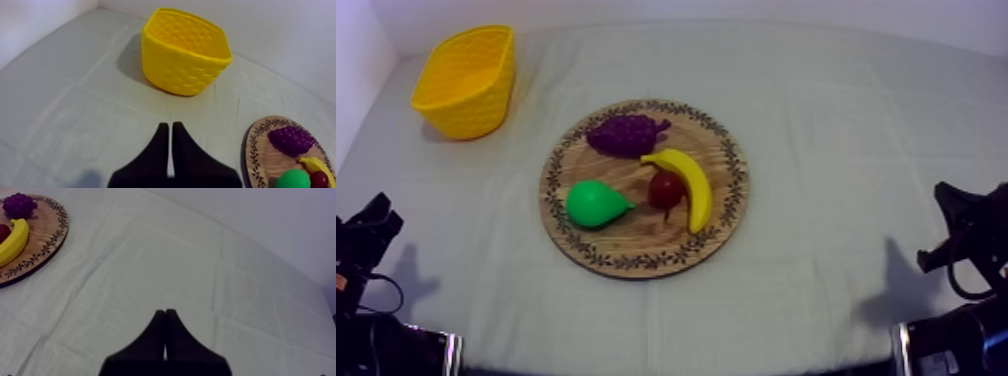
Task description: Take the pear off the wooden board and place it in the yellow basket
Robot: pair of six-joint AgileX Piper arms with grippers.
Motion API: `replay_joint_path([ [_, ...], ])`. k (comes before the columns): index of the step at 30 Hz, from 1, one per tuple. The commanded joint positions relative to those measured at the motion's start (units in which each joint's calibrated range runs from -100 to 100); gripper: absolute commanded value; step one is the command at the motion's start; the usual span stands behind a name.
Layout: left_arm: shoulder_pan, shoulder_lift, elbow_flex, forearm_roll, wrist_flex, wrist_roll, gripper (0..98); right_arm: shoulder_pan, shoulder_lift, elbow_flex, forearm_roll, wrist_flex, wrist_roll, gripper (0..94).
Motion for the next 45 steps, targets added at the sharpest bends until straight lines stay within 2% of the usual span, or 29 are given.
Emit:
replay_joint_path([
  [1,0.0,0.0,0.0,0.02,0.0,0.0,0.0,0.0,0.0,0.0,0.0,0.0,0.1,0.4],
  [26,1.1,0.0,-1.0,0.06,1.5,0.3,0.0,0.0,0.0,0.0,0.0,0.0,0.0,0.4],
  [34,6.8,0.2,-2.8,0.44,6.9,0.4,0.0,0.0,0.0,0.0,0.0,0.0,0.0,0.4],
  [40,12.5,2.7,-3.0,2.45,7.1,1.3,0.0,0.0,0.0,0.0,0.0,0.0,0.0,0.4],
  [45,17.6,8.5,-3.1,3.26,5.4,1.2,0.0,0.0,0.0,0.0,0.0,0.0,0.0,0.4],
])
